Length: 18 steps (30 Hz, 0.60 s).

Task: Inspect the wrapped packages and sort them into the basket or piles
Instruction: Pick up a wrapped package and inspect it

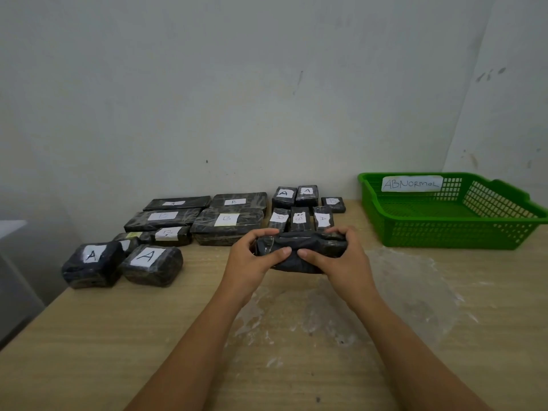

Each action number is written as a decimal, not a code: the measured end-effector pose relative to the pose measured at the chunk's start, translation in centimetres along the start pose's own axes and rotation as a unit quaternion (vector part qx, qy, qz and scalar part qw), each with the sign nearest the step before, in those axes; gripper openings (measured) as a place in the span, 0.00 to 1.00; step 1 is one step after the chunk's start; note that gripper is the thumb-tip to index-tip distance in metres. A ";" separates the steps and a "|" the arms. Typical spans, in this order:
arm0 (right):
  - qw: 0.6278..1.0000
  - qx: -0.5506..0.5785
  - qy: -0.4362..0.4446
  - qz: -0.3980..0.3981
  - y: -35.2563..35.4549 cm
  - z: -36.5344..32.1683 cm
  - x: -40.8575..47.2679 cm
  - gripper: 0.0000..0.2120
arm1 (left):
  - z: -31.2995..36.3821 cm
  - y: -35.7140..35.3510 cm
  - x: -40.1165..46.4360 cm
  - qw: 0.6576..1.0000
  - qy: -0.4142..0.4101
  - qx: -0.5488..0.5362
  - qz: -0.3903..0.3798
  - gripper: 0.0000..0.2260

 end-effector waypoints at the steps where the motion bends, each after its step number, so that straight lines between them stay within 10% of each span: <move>1: 1.000 0.001 -0.002 0.001 0.0 0.1 0.0 0.31 | 0.1 0.1 -0.1 1.000 0.005 -0.007 -0.007 0.18; 18: 0.996 0.079 -0.014 -0.035 0.4 0.4 0.7 0.20 | 0.8 0.8 -0.1 0.995 0.033 -0.053 -0.084 0.30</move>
Point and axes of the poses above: each hand's wrist, its own x-axis towards the middle knuckle, its own y-axis out of the back of the hand, z = x × y, the point moved 3 cm from there along x, towards the middle knuckle, and after that the axes turned 14 degrees about y, right-handed, at the moved point
